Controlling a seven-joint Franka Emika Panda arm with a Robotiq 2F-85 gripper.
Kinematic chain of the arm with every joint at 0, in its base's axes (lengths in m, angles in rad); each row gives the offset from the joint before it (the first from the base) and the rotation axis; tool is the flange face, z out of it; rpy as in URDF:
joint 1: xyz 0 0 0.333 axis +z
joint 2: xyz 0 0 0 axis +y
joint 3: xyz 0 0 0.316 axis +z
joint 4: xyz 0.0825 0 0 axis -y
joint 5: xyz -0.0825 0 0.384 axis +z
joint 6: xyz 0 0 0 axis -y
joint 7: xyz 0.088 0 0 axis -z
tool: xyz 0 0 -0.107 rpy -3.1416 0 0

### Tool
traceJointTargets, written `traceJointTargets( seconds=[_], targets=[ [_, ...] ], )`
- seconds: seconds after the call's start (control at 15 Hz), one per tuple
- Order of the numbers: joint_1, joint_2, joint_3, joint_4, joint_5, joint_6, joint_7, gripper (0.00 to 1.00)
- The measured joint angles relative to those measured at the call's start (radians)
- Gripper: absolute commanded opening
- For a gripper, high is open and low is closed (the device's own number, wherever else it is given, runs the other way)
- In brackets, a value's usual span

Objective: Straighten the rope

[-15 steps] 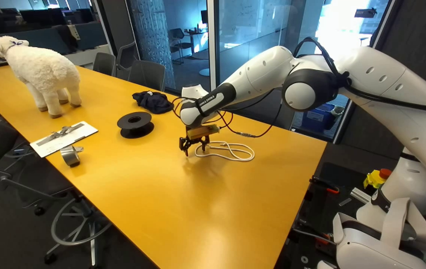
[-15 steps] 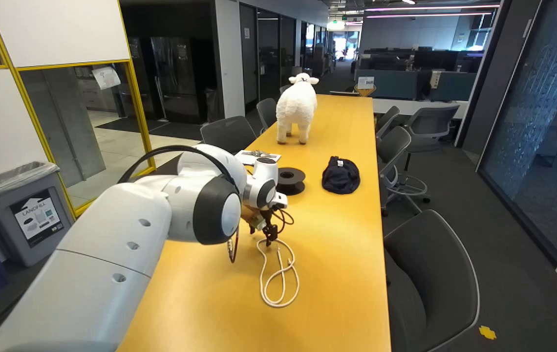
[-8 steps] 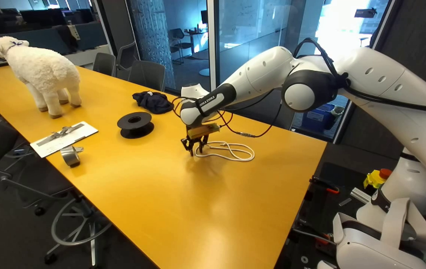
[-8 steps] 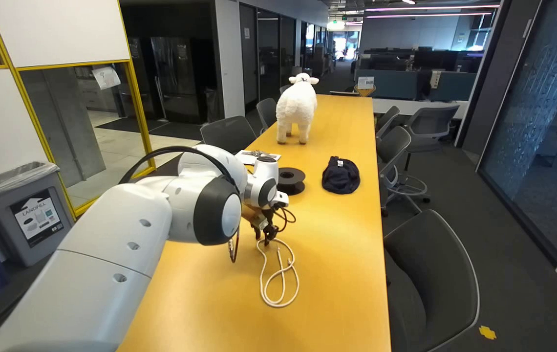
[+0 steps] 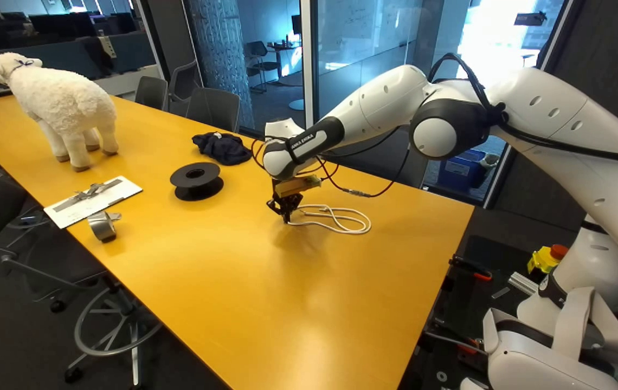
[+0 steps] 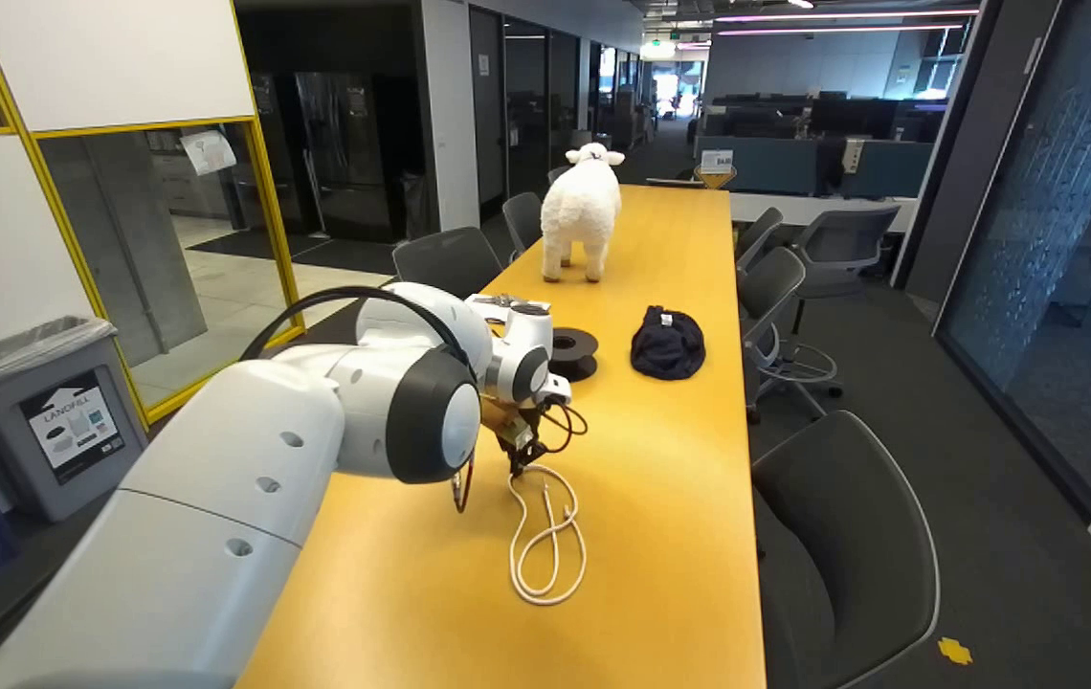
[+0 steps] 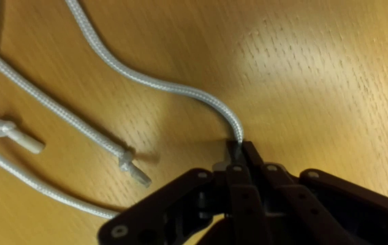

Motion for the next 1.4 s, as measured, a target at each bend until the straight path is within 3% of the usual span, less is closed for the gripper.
traceJointTargets(
  seconds=[0.27, 0.8, 1.2, 1.4],
  targets=[
    [-0.043, -0.063, 0.024, -0.003, 0.004, -0.058, -0.079, 0.06],
    [-0.062, -0.405, 0.027, -0.158, 0.007, -0.097, -0.121, 0.07],
    [-0.026, -0.686, 0.001, -0.301, -0.054, -0.142, -0.027, 0.07],
    [0.000, -0.805, 0.003, -0.327, -0.096, -0.231, 0.026, 0.07]
  ],
)
